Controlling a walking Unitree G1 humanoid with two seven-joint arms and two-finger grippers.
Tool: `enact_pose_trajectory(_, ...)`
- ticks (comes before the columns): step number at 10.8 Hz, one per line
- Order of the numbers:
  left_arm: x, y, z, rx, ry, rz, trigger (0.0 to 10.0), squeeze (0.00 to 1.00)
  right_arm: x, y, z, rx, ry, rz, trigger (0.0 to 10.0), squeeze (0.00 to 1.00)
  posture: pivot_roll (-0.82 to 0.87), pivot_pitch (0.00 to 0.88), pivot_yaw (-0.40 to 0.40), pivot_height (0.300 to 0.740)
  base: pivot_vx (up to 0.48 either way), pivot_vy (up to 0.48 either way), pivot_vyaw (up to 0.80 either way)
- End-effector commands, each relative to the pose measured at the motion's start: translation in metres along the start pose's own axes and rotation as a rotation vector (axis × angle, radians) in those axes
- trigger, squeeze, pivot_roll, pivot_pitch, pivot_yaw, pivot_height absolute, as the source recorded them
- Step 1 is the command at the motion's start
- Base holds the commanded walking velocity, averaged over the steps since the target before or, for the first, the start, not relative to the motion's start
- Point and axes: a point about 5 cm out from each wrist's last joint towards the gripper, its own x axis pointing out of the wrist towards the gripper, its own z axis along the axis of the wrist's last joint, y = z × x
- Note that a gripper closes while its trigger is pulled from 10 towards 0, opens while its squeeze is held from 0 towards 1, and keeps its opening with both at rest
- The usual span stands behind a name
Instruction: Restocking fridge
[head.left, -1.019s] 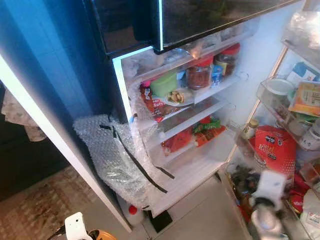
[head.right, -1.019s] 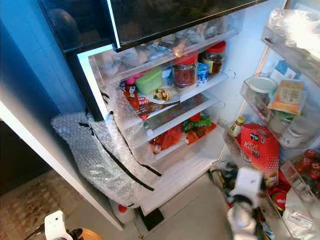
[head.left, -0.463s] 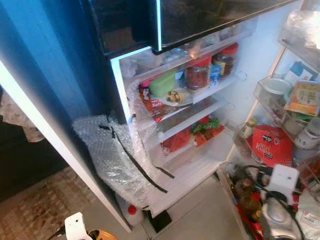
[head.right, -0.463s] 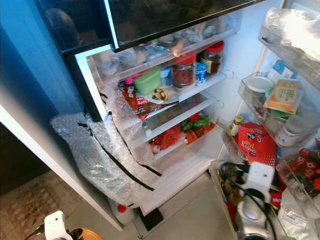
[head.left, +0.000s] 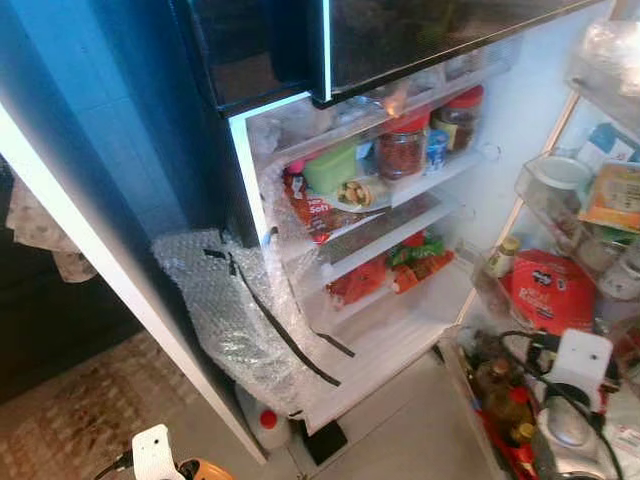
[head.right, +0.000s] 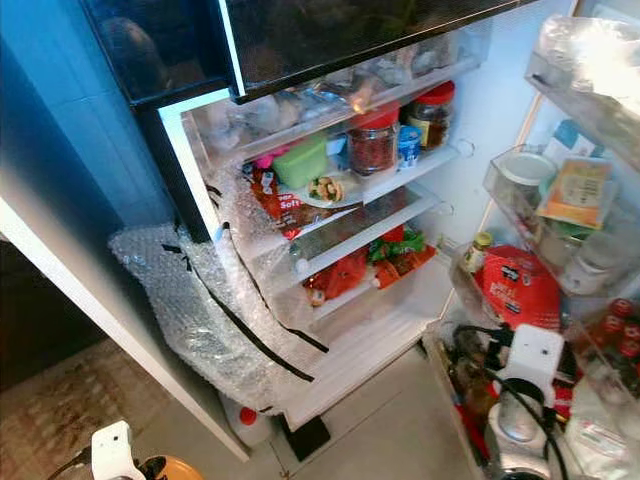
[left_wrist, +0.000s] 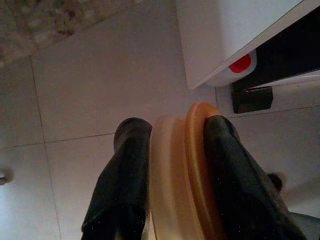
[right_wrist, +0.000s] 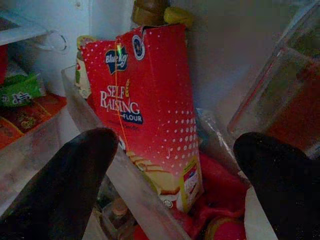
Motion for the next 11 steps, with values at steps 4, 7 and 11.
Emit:
enact_pose_trajectory(4,-0.001,0.002,-0.010,0.008,0.043,0.006,10.0,0.00,0.016,-0.083,0.009,-0.034,0.000,-0.221,10.0,0.00,-0.12,0.025,0.066,0.740,0.000,0.000,0.00)
enact_pose_trajectory(7,-0.001,0.004,-0.009,0.011,0.042,0.011,10.0,0.00,0.011,-0.122,0.000,-0.051,0.068,-0.310,10.0,0.00,-0.13,0.029,0.071,0.740,0.000,0.000,0.00)
enact_pose_trajectory(11,-0.001,0.003,-0.008,0.022,0.040,0.011,10.0,0.00,-0.017,-0.054,-0.054,-0.002,0.323,0.014,10.0,0.00,-0.13,0.026,0.078,0.740,0.000,0.000,0.00)
